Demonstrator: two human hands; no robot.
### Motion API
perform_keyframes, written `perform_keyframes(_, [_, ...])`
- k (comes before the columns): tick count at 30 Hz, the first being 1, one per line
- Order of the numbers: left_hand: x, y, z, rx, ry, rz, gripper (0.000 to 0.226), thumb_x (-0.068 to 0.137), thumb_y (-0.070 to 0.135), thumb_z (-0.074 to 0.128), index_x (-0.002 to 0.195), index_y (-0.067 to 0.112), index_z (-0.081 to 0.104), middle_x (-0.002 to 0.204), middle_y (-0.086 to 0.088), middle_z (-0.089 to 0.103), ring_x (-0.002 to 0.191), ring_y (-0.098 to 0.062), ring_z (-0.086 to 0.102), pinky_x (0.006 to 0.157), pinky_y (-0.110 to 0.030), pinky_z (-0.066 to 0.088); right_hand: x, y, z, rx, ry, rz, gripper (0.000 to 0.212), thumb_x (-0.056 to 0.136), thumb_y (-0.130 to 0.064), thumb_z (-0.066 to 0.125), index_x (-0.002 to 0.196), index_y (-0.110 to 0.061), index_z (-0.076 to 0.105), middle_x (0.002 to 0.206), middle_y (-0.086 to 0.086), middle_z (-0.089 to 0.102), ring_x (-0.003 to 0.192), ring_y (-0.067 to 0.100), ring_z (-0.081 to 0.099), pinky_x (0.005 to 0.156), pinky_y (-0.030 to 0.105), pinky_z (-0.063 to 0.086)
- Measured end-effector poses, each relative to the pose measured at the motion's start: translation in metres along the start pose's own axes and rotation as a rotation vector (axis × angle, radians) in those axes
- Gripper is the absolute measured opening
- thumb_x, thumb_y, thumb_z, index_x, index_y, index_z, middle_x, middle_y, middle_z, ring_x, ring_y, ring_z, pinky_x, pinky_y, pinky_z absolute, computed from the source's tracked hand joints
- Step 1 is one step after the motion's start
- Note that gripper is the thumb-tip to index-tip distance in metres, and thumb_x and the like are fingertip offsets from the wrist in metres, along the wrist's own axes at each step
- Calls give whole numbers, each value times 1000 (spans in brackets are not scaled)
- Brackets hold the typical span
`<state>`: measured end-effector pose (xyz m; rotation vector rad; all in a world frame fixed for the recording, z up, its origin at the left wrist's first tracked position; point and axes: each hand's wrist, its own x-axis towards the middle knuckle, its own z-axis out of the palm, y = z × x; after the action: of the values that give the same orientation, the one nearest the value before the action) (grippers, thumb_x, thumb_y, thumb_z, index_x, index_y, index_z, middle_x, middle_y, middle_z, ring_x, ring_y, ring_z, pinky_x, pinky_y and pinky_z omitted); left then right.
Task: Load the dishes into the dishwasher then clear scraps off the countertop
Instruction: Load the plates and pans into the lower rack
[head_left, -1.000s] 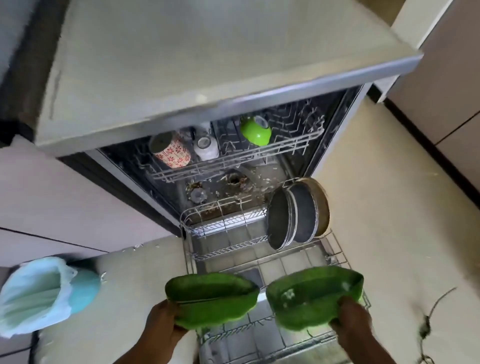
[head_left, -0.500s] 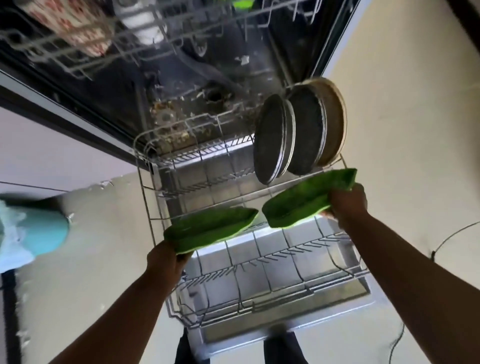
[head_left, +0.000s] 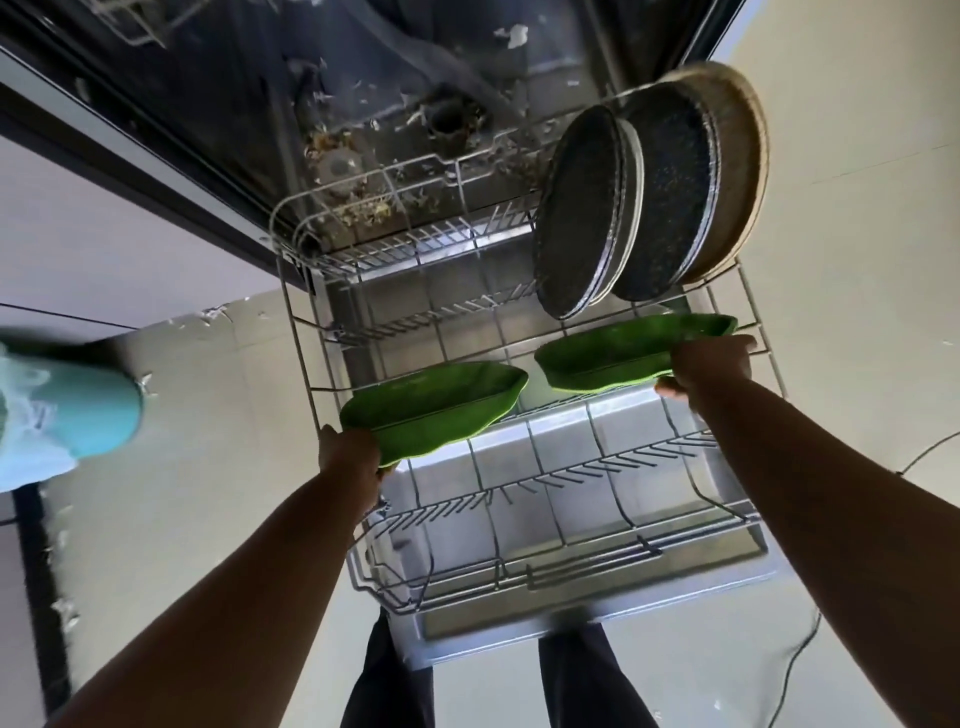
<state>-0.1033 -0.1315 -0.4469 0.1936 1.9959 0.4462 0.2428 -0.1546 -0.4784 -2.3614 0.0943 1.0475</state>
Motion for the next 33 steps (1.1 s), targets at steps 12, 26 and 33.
perform_keyframes(12, [-7, 0, -4, 2, -53, -47, 51, 88, 12, 61, 132, 20, 36, 132, -11, 38, 115, -34, 48, 59, -39, 56, -22, 4, -8, -167, 25, -36, 56, 83, -34, 56, 124, -9, 27, 92, 12, 58, 67, 32, 68, 66, 43, 59])
perform_keyframes(26, [-107, 3, -127, 1188, -367, 941, 69, 86, 56, 34, 139, 15, 48, 137, -9, 53, 120, -27, 56, 98, -33, 45, -217, 81, -46, -931, -140, -691, 67, 87, -41, 61, 140, -7, 39, 128, 19, 51, 114, 39, 54, 91, 46, 46])
perform_keyframes(33, [-183, 40, -214, 1359, -381, 1209, 83, 77, 63, 22, 136, 13, 53, 141, -13, 51, 126, -28, 53, 102, -37, 43, -345, 48, -51, -1144, -140, -1000, 69, 77, -50, 53, 130, -7, 53, 115, 14, 62, 109, 36, 58, 86, 46, 48])
